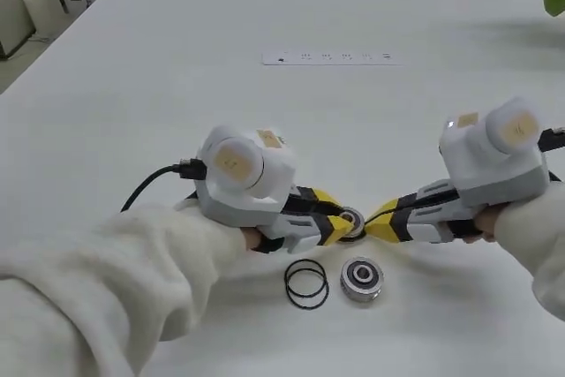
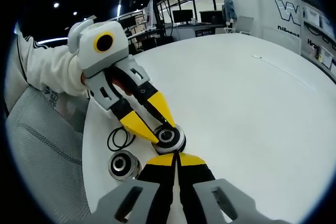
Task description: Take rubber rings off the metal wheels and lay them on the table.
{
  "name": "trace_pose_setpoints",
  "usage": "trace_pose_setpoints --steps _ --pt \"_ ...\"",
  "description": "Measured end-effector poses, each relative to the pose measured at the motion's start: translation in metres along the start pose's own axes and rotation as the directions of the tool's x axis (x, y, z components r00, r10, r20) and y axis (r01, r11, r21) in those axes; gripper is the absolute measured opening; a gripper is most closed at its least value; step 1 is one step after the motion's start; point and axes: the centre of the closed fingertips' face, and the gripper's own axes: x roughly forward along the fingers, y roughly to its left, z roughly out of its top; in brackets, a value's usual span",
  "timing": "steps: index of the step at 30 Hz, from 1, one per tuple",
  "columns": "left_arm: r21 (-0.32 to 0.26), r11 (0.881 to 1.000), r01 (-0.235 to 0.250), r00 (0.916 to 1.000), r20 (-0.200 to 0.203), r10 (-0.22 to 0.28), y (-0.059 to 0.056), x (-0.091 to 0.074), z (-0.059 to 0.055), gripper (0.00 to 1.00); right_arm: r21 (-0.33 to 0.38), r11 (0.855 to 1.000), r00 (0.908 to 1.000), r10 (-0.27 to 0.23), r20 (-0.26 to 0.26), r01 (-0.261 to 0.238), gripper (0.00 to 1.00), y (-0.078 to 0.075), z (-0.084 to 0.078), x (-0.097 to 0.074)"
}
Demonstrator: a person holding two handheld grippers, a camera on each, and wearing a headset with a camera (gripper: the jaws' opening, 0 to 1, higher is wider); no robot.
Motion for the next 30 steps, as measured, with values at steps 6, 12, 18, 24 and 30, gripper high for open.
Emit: trace_pose_setpoints --steps 6,12,18,24,30 --pt "0.001 1.000 0.003 1.0000 0.002 -0.003 -0.0007 -0.0007 -0.0001 0.14 0.042 0.999 0.9998 0.000 0.018 0.000 0.00 -0.0009 0.0011 -0.0030" --pt "0.006 1.000 0.008 0.9999 0.012 -0.008 -0.0005 -0.0013 -0.0003 0.14 0.202 0.979 0.9982 0.019 0.056 -0.030 0.00 -0.0003 0.0013 -0.0050" --pt "0.004 1.000 0.017 0.9994 0.032 -0.017 -0.0008 -0.0020 -0.0005 0.14 0.257 0.964 0.9947 0.040 0.095 -0.063 0.00 -0.0013 0.0002 -0.0064" --pt "0.001 1.000 0.026 0.9983 0.052 -0.026 -0.0012 -0.0023 -0.0008 0.14 0.318 0.946 0.9932 0.024 0.114 -0.059 0.00 -0.0027 0.0029 -0.0053" --pt "-0.013 0.999 0.036 0.9952 0.092 -0.035 0.0000 -0.0041 -0.0017 0.14 0.443 0.892 0.9893 0.025 0.144 -0.087 0.00 -0.0021 0.0078 -0.0070"
